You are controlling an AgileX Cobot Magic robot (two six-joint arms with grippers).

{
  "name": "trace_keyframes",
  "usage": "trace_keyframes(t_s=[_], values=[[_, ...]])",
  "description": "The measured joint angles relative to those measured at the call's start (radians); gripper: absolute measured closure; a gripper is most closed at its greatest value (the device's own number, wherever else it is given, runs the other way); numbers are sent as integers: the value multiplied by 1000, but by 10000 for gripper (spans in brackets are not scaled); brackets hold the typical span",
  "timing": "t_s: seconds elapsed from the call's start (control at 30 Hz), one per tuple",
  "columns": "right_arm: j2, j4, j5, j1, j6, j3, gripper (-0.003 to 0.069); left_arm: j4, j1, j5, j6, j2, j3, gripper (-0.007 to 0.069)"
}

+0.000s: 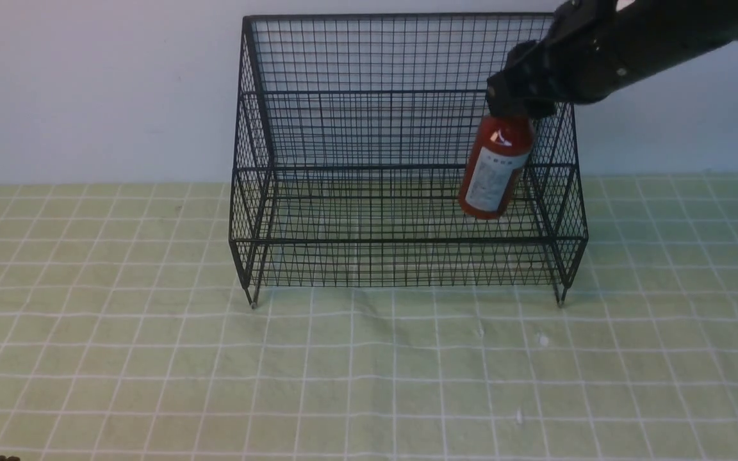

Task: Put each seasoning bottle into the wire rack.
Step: Use the right arm to put the condiment bottle back on the shelf

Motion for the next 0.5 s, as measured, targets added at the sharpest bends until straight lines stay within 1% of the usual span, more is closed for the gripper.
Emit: trace_keyframes(t_s=[0.17, 0.37, 0.5], values=[[59, -7, -6, 0, 0, 0, 363, 0, 0, 0, 0, 0, 0, 631], [123, -7, 26, 0, -1, 1, 360, 0, 0, 0, 0, 0, 0, 631], [123, -7, 30, 0, -1, 0, 318, 0, 0, 0, 0, 0, 0, 631]])
